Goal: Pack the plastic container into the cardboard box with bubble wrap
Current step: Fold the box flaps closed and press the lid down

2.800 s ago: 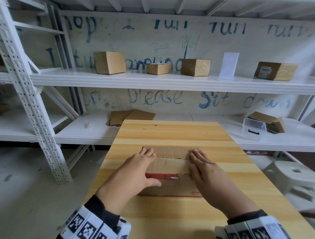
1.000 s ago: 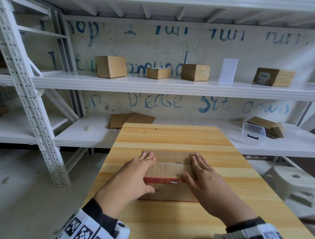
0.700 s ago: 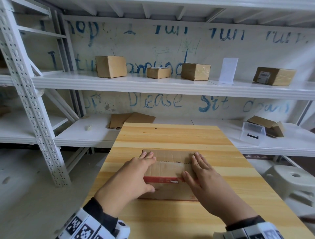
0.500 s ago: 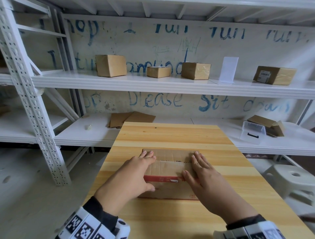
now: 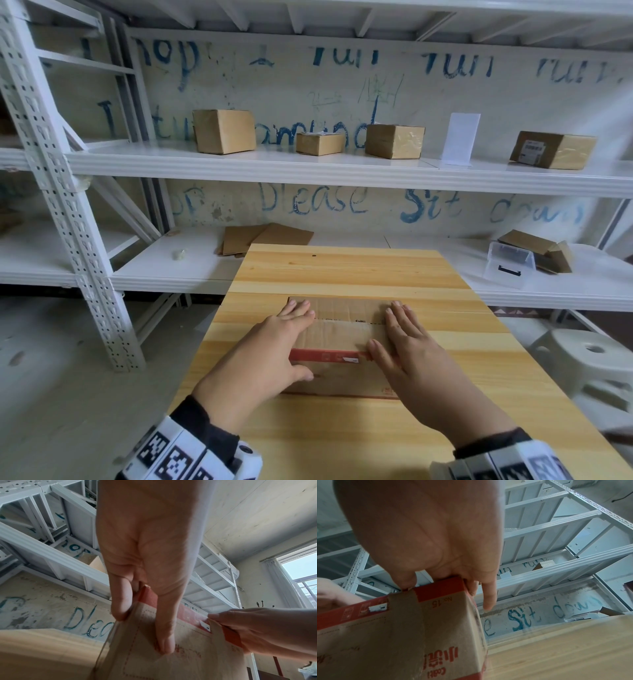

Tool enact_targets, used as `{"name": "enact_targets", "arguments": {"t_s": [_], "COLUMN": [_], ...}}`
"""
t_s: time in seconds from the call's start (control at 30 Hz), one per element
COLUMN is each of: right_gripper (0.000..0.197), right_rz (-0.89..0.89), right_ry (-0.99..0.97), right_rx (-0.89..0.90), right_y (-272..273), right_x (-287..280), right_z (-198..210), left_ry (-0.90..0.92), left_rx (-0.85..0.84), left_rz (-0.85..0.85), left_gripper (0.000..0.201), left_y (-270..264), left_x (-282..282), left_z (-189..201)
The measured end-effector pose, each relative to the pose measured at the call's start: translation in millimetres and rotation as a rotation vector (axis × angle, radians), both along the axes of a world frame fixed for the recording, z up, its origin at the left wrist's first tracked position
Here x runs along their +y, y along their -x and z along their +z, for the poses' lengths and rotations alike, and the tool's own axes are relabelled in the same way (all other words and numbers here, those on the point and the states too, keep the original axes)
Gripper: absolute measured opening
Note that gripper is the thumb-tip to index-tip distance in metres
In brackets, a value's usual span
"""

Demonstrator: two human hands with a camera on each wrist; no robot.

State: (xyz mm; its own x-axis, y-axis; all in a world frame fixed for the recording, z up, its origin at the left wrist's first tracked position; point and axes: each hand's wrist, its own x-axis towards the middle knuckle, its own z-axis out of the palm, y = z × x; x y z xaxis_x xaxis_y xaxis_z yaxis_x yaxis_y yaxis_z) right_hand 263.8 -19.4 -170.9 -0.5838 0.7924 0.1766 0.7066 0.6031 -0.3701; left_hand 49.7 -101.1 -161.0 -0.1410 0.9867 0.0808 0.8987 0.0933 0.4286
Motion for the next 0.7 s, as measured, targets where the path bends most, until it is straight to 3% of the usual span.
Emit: {"name": "enact_targets", "arguments": {"t_s": [0.27,0.4,0.63,0.7], "right_gripper": [0.086,0.076,0.087,0.082], "right_rz": [-0.007,-0.013,-0.007,-0.01], "right_ry": [0.021,0.027,0.026,0.026], "right_rx": [-0.043,-0.041,-0.059,-0.056], "right_y": [1.3,1.3,2.0,2.0], "right_x": [-3.4,-2.9,-3.2,-2.3], "right_z": [4.1,3.7,4.0,4.7], "left_ry": [-0.003,-0.008,0.015,0.019], "left_rx": [-0.009,0.001,0.062,0.075], "left_rz": [0.0,-0.004,-0.028,-0.022], "left_gripper": [0.097,0.098,0.098,0.098], "left_y": [0.4,0.6,2.4,2.2], "left_x": [0.6,1.1,3.2,4.0], "left_z": [-0.2,-0.1,2.1,3.4]}}
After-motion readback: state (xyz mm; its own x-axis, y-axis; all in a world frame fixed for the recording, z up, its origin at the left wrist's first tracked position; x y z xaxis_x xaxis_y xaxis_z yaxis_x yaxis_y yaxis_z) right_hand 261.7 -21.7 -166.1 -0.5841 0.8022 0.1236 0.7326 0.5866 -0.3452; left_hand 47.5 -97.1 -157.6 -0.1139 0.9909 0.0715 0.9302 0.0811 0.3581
